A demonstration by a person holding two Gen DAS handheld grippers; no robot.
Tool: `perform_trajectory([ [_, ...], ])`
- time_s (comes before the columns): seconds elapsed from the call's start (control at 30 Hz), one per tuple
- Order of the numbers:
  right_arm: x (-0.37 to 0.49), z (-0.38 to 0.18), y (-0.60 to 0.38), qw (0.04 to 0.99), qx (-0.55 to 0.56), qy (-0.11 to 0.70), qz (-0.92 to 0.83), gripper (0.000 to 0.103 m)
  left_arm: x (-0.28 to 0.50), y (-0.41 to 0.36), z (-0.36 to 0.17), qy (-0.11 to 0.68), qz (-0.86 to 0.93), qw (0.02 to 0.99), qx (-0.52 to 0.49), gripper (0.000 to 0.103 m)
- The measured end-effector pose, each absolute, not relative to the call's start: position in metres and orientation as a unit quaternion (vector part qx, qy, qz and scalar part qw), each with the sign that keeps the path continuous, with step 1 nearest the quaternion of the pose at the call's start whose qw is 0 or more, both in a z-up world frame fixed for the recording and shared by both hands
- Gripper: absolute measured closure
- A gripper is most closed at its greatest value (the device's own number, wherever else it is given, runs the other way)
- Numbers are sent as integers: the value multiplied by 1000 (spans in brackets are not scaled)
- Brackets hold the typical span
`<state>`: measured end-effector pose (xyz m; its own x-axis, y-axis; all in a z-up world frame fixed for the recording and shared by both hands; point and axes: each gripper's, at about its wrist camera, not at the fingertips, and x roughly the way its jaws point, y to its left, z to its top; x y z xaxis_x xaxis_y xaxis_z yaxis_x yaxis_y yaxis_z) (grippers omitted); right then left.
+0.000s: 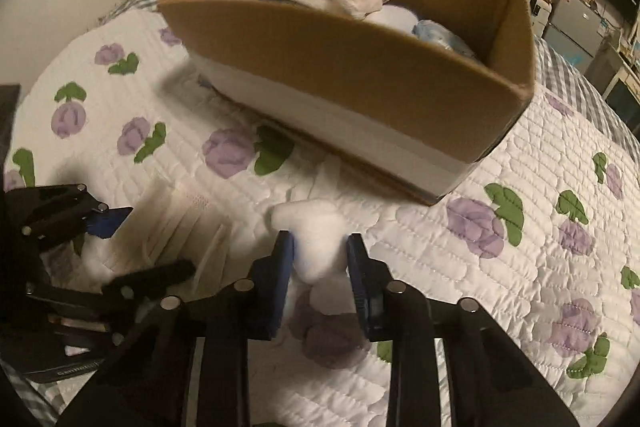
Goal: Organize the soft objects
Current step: 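Grasp the white face mask with the left gripper while the right grasps a cotton ball, then lower mask and cotton ball into the box and open both grippers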
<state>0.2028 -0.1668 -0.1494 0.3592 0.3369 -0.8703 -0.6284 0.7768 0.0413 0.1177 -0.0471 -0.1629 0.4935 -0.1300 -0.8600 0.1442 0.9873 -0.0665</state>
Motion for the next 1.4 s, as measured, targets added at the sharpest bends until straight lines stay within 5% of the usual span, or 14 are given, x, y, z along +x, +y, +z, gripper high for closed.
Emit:
perform_trajectory([
  [0.1, 197, -150, -165, 812, -162, 479, 292, 82, 115, -44, -156, 497, -91, 863, -4, 89],
  [0.87, 128, -21, -170, 879, -167, 378, 237, 84, 94, -20, -25, 362, -92, 928, 20, 90],
  [1.4, 215, 33, -155, 920, -95, 314, 213, 84, 222, -22, 4, 319, -61, 944, 56, 89],
])
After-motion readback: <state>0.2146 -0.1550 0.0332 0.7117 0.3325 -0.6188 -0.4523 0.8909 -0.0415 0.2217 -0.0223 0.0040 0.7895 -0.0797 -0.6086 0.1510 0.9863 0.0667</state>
